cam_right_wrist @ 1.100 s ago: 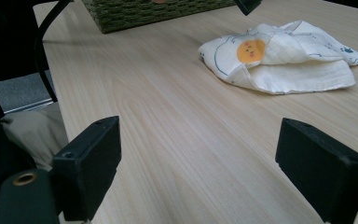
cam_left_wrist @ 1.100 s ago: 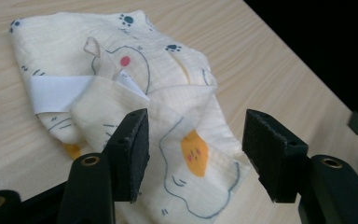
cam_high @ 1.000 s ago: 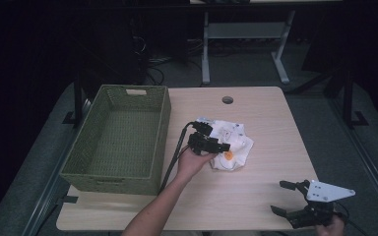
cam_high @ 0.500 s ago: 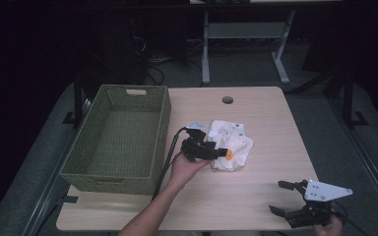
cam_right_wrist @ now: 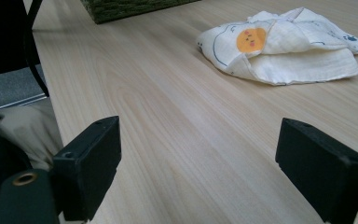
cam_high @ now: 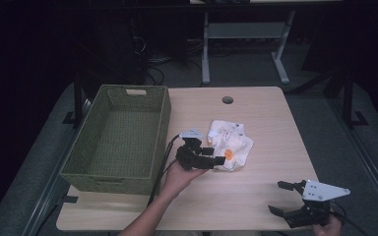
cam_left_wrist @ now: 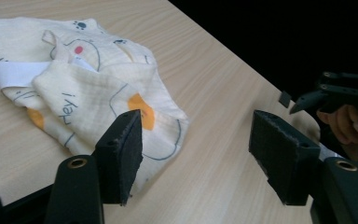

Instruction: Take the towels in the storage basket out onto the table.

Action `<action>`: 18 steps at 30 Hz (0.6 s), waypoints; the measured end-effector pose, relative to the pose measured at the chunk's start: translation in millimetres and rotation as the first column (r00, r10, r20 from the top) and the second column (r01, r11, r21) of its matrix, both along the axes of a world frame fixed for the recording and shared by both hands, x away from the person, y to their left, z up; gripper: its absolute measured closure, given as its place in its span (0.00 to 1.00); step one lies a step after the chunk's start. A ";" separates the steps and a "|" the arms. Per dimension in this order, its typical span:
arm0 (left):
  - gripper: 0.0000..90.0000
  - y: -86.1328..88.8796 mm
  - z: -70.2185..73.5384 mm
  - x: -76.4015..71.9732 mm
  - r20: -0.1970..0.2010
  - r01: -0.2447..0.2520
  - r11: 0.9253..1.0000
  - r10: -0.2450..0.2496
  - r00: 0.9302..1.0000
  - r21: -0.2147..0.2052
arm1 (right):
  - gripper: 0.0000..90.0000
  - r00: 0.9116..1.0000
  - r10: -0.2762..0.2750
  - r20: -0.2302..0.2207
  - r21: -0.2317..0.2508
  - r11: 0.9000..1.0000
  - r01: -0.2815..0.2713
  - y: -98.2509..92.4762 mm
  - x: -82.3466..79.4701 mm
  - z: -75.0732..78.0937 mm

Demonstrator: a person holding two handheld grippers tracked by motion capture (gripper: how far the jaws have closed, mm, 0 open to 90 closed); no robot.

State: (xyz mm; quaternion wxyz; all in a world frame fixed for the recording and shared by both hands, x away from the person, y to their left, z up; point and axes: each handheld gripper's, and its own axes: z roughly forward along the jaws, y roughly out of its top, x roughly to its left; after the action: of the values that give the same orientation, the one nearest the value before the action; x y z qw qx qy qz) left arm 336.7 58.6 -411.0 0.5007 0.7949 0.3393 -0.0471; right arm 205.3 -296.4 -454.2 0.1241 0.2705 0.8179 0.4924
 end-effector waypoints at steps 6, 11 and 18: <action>0.35 6.9 -3.8 -5.6 0.001 0.010 1.000 -0.010 1.000 -0.005 | 0.15 1.000 -0.002 0.001 -0.006 1.000 0.002 0.8 0.7 -0.5; 0.34 10.2 -5.0 -12.6 0.007 0.018 1.000 -0.018 1.000 -0.016 | 0.15 1.000 -0.005 -0.002 -0.007 1.000 0.005 0.8 1.2 -0.8; 0.33 15.9 -7.3 -25.3 0.023 0.028 0.999 -0.028 0.999 -0.023 | 0.15 1.000 -0.009 -0.005 -0.010 1.000 0.009 -0.4 1.2 -1.7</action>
State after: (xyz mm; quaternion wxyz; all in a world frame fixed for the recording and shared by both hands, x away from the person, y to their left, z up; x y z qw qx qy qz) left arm 311.4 74.5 -418.2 0.5132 0.7941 0.3218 -0.0492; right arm 206.5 -296.7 -455.8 0.1255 0.2748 0.8194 0.4871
